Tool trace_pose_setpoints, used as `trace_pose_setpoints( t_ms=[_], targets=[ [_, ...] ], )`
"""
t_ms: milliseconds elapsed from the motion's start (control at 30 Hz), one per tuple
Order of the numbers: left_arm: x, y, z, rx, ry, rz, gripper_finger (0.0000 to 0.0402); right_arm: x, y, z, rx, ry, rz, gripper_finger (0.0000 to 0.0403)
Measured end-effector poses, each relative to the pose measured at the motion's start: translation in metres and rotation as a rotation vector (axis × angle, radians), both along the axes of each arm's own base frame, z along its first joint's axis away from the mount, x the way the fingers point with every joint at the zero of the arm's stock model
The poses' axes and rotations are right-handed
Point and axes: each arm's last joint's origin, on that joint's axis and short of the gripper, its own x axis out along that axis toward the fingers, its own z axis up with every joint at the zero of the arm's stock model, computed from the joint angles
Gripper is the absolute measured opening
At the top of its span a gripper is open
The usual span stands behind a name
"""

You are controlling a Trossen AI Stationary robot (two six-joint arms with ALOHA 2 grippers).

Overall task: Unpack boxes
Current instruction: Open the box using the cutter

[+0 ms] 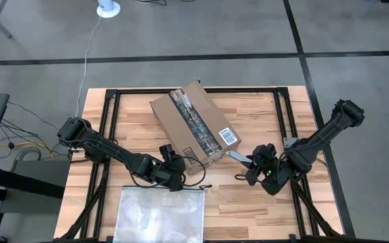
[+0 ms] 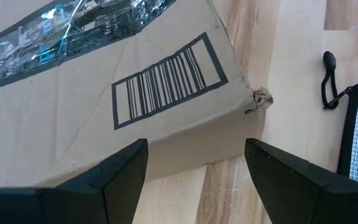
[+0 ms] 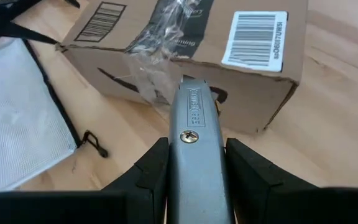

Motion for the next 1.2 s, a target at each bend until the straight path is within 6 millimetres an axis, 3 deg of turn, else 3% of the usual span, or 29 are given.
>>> trace_pose_setpoints(
  t_ms=[200,667,967,1200],
  targets=[
    [0.001,0.003,0.000,0.000,0.000,0.010,0.0256,0.002,-0.004,-0.008,-0.018,-0.025,-0.023,0.0108],
    [0.004,0.006,0.001,-0.005,-0.016,0.018,0.0256,0.019,-0.010,-0.007,-0.042,-0.044,0.019,0.0108],
    [0.014,0.015,0.004,-0.028,-0.073,0.016,0.0256,0.030,-0.008,-0.012,-0.019,-0.014,0.068,0.0108],
    [0.032,0.019,-0.007,-0.010,-0.098,-0.033,0.0256,0.033,-0.013,-0.012,0.006,0.007,0.067,0.0108]
  ],
)
